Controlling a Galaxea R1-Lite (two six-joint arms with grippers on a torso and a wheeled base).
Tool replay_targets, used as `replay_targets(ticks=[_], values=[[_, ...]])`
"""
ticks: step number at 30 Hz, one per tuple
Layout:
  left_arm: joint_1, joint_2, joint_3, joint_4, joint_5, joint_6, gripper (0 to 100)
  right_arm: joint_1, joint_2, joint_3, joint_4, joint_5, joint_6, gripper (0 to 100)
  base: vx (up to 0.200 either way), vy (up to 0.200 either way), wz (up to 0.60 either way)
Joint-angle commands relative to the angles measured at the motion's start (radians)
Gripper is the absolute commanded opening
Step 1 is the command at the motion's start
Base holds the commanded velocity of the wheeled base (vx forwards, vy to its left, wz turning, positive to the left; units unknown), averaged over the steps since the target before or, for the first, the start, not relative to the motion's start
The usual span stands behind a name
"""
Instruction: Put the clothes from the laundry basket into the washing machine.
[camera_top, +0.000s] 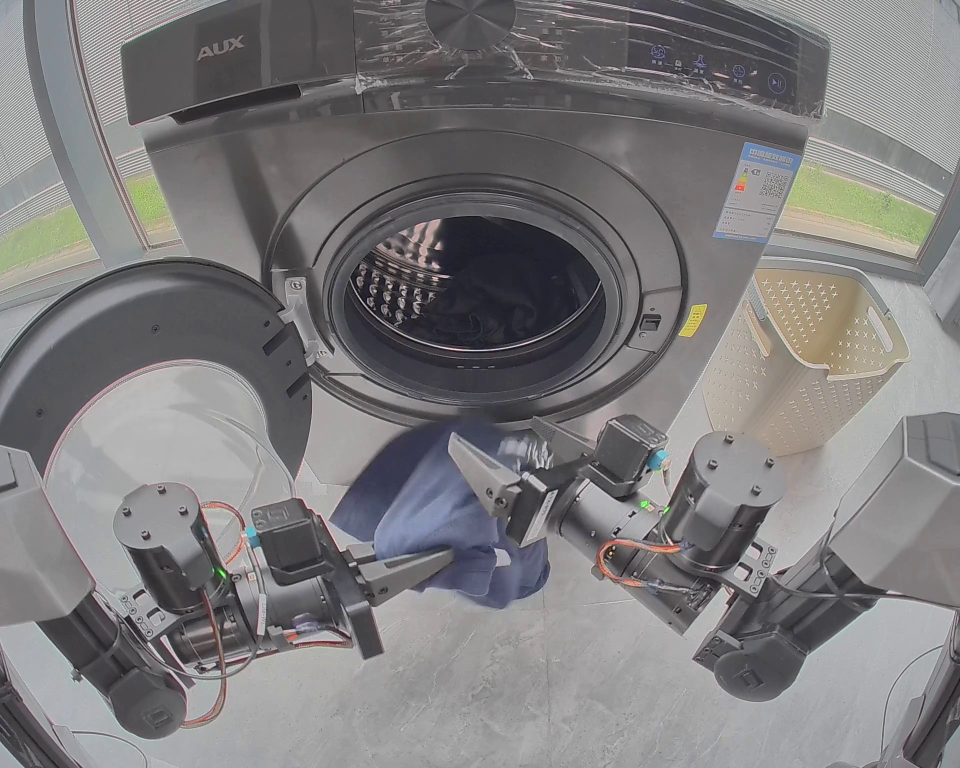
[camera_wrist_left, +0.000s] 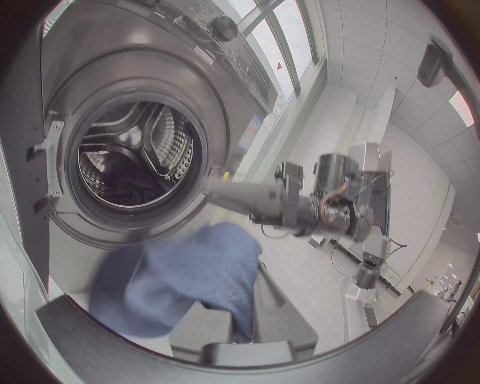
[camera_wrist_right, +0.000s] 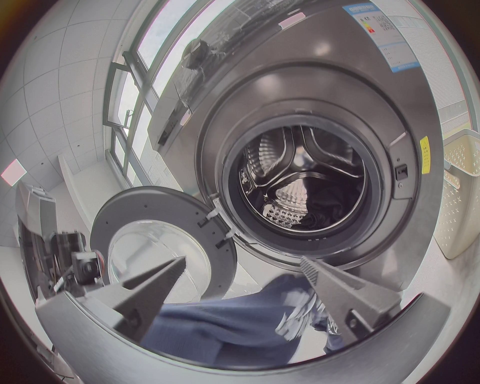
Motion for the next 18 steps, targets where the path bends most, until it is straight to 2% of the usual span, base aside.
replay_targets(ticks=[1,6,13,18], values=[[0.030,-0.046,-0.053,0.001,0.016,-0.030,0,-0.003,0.043,0.032,-0.021,-0.001,-0.001,100,0.000,0.000,0.00],[0.037,-0.038,-0.108,0.001,0.084,-0.073,0,-0.001,0.035,0.084,-0.056,-0.006,-0.018,100,0.000,0.000,0.00],[0.039,-0.034,-0.105,0.001,0.087,-0.076,0,-0.016,0.005,0.142,-0.079,-0.010,-0.022,100,0.000,0.000,0.00],[0.042,-0.043,-0.091,-0.001,0.094,-0.073,0,-0.055,-0.038,0.171,-0.077,-0.012,-0.024,100,0.000,0.000,0.00]])
